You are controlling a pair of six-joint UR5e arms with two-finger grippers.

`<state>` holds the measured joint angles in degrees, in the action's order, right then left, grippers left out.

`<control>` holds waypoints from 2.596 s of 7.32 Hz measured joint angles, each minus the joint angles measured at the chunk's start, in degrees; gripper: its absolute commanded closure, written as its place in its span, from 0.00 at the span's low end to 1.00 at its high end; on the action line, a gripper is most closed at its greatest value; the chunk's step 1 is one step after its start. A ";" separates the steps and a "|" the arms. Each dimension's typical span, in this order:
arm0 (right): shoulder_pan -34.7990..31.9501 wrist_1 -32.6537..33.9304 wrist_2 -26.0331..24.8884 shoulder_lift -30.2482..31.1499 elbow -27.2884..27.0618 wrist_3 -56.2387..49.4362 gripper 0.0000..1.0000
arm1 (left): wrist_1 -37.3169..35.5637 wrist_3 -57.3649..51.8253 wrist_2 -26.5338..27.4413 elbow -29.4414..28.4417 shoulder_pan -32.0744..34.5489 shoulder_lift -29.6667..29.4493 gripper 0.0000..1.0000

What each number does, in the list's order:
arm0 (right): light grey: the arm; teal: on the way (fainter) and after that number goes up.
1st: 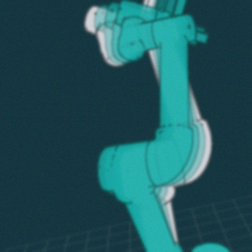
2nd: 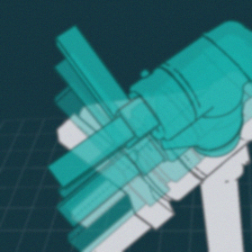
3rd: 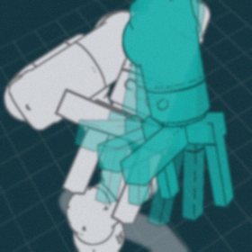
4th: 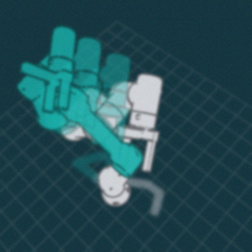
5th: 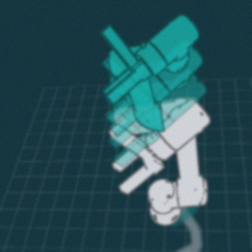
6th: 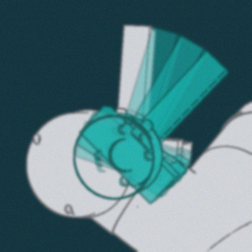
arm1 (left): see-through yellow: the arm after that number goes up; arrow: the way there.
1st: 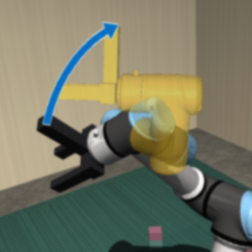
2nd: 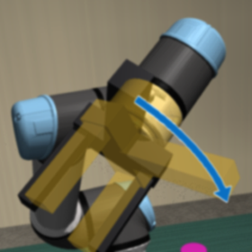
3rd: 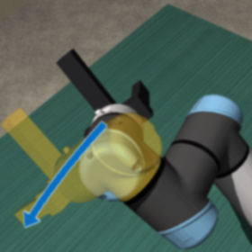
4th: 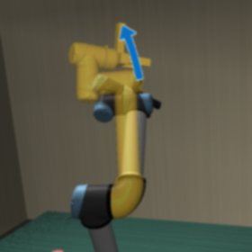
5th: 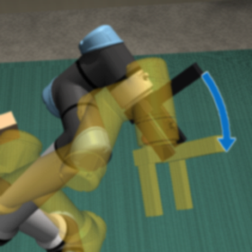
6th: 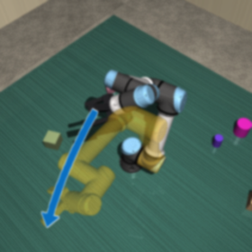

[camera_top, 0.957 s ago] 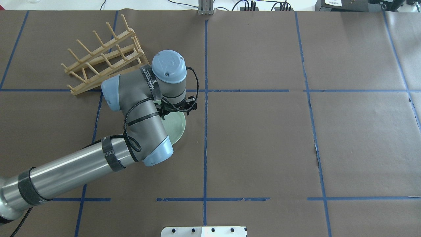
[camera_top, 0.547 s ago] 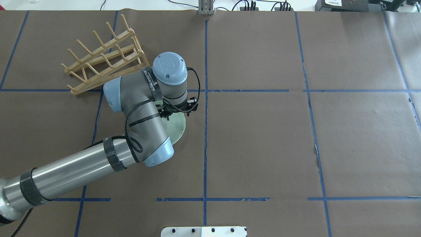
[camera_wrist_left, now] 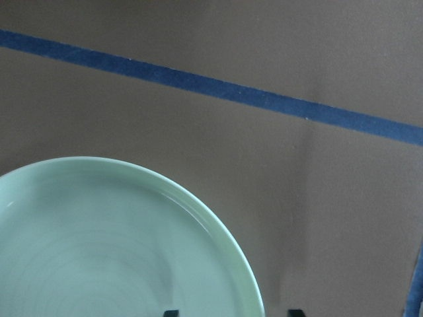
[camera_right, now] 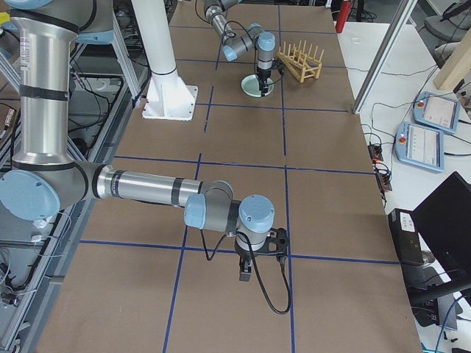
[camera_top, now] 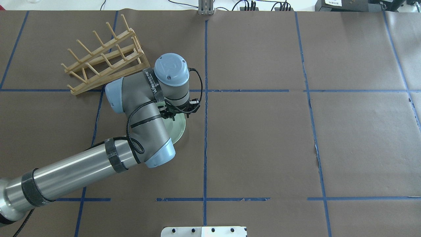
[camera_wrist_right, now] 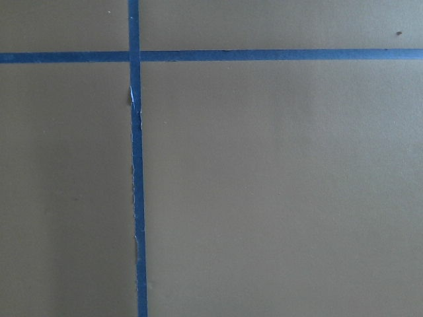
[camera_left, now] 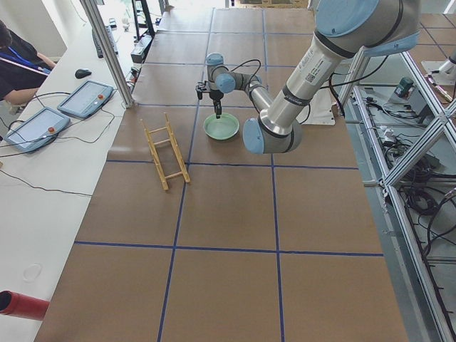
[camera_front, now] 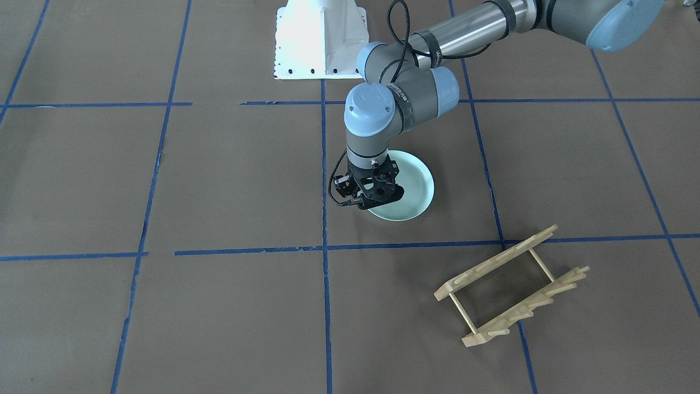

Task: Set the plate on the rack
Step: 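Lower the left gripper and close it on the plate's rim, then lift the plate with the left gripper and tilt it upright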

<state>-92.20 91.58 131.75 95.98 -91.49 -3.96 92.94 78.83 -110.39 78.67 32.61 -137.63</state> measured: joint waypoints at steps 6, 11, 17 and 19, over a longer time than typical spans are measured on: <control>0.00 0.00 0.00 0.00 0.00 0.00 0.00 | 1.58 -0.02 -0.04 -0.80 -0.42 0.07 0.81; 0.00 0.00 0.00 0.00 0.02 0.00 0.00 | 1.32 0.43 -0.14 -0.28 -0.45 -0.03 1.00; 0.00 0.00 0.00 0.00 0.00 0.00 0.00 | -24.96 -4.74 -0.10 18.86 2.14 0.00 1.00; 0.00 0.00 0.00 0.00 0.00 0.00 0.00 | -31.53 -5.15 0.02 24.56 5.94 1.11 1.00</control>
<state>-92.20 91.58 131.75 95.98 -91.50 -3.96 61.41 73.68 -110.37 103.23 38.55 -136.52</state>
